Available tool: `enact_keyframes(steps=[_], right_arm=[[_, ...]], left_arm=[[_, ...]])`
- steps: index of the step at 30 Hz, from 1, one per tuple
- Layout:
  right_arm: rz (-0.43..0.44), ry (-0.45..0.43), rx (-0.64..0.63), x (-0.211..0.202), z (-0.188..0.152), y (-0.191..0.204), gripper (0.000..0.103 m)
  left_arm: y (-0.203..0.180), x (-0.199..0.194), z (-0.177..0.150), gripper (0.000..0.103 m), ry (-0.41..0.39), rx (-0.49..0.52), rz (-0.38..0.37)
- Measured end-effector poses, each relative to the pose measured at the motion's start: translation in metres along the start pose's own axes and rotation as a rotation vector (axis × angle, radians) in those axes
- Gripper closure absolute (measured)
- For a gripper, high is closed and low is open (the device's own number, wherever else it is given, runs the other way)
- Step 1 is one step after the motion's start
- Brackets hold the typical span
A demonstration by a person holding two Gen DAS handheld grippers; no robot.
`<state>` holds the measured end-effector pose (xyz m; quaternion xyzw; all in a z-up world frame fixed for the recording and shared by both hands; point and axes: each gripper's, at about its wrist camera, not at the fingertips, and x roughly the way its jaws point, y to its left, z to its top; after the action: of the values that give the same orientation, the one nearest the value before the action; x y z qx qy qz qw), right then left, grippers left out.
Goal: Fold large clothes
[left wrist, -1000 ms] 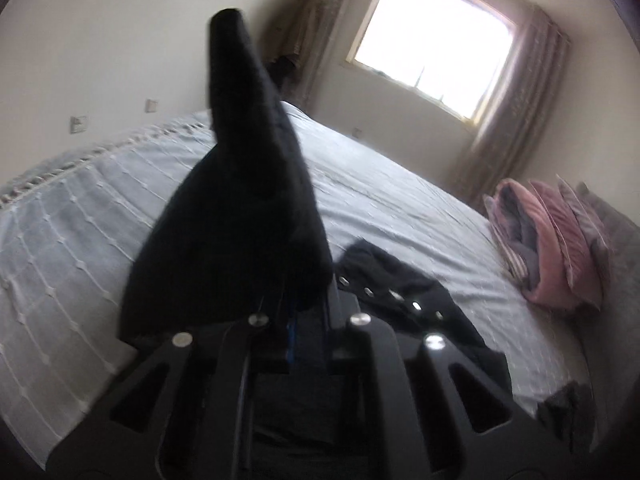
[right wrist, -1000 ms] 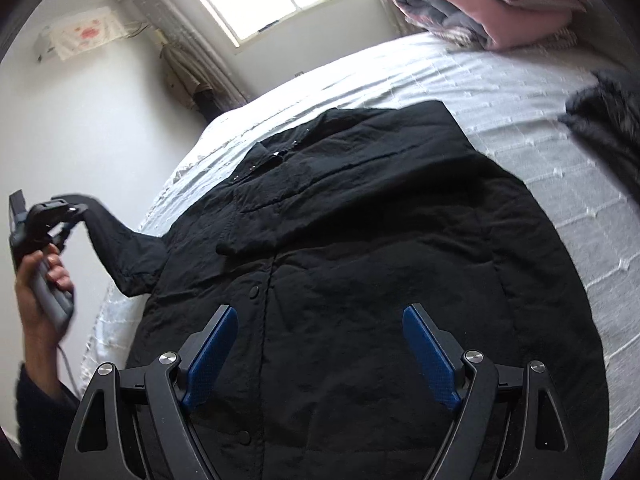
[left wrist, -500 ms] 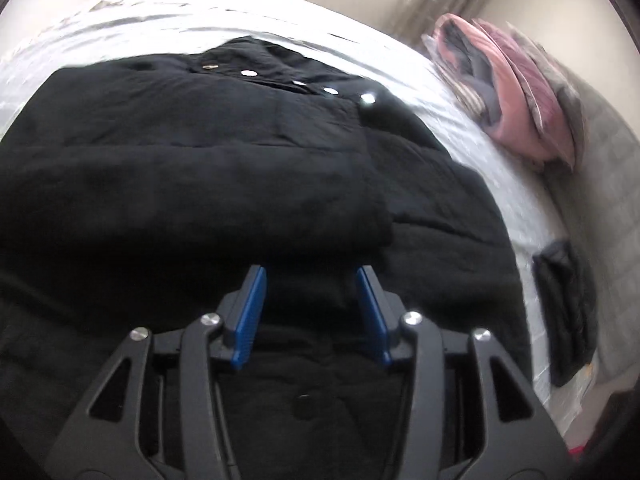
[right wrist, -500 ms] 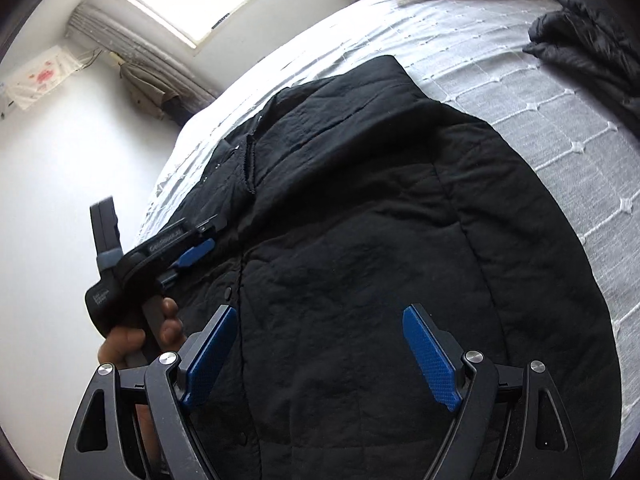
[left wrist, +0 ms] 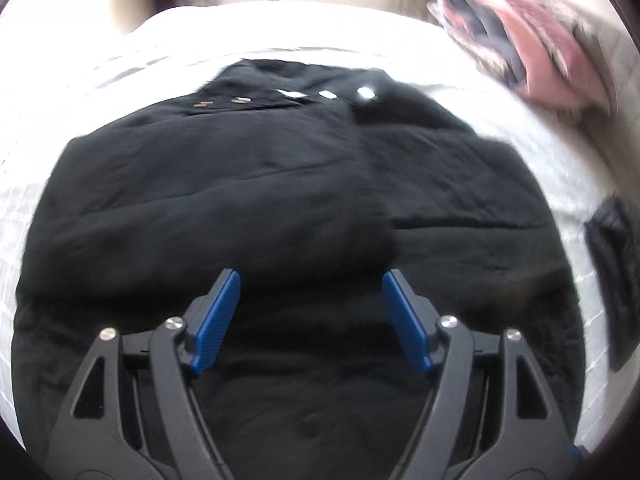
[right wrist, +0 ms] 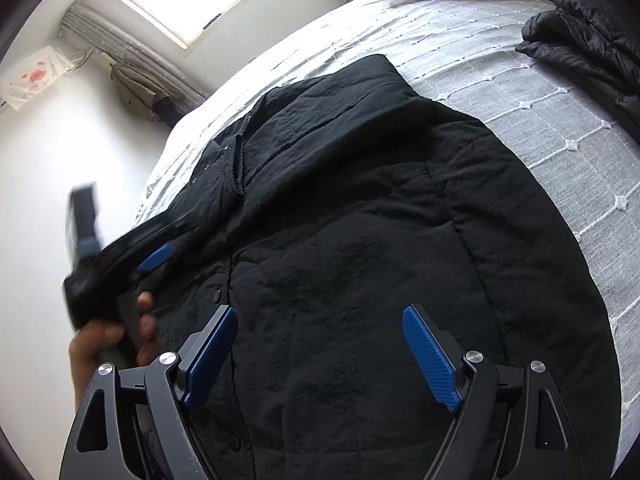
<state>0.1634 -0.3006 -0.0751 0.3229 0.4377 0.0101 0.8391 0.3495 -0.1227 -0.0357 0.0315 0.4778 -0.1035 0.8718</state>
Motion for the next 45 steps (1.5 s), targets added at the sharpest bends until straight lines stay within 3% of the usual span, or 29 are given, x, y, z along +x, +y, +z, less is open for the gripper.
enact_keyframes(steps=[4,5,6,7,10,16,21,23,24,28,31,36,39,42,45], right_arm=[[-0.029,-0.009,-0.008,-0.004,0.004,-0.005,0.017],[-0.028,-0.004,-0.001,-0.003,0.005,-0.007,0.017],[-0.020,0.002,0.007,-0.003,0.005,-0.009,0.017],[-0.010,0.008,0.014,-0.003,0.006,-0.010,0.017],[-0.016,0.011,0.009,-0.004,0.007,-0.012,0.017],[-0.010,0.012,0.017,-0.005,0.006,-0.013,0.017],[-0.020,0.017,-0.015,-0.001,0.004,-0.006,0.017],[-0.041,0.020,-0.028,0.002,0.005,-0.004,0.017],[-0.049,0.021,-0.032,0.003,0.005,-0.005,0.017],[-0.055,0.024,-0.037,0.003,0.006,-0.007,0.017],[-0.056,-0.045,-0.068,-0.012,0.009,-0.004,0.017],[-0.075,-0.154,-0.182,-0.046,0.011,0.007,0.017],[-0.086,-0.163,-0.216,-0.060,0.009,0.004,0.017],[-0.041,-0.120,-0.155,-0.075,-0.001,-0.023,0.017],[0.032,-0.041,-0.060,-0.090,-0.019,-0.063,0.017]], left_arm=[[-0.028,0.019,0.013,0.030,-0.030,0.053,0.107],[-0.032,0.025,0.016,0.035,-0.028,0.077,0.112],[-0.033,0.028,0.015,0.063,-0.024,0.090,0.114],[-0.033,0.032,0.015,0.079,-0.012,0.092,0.102],[-0.029,0.026,0.006,0.087,-0.037,0.073,0.061],[-0.025,-0.005,-0.016,0.088,-0.067,0.088,-0.024],[-0.010,0.013,-0.019,0.079,0.019,0.019,-0.120],[0.001,0.006,-0.020,0.070,0.027,-0.027,-0.165],[0.012,-0.004,-0.022,0.058,0.039,-0.055,-0.190],[0.053,-0.063,-0.048,0.043,-0.023,-0.069,-0.138],[0.105,-0.111,-0.079,0.029,-0.052,-0.098,-0.074],[0.215,-0.165,-0.162,0.025,-0.016,-0.260,0.046],[0.263,-0.179,-0.210,0.025,0.022,-0.356,0.064],[0.297,-0.189,-0.254,0.025,0.036,-0.434,0.049],[0.308,-0.191,-0.276,0.025,0.049,-0.452,0.014]])
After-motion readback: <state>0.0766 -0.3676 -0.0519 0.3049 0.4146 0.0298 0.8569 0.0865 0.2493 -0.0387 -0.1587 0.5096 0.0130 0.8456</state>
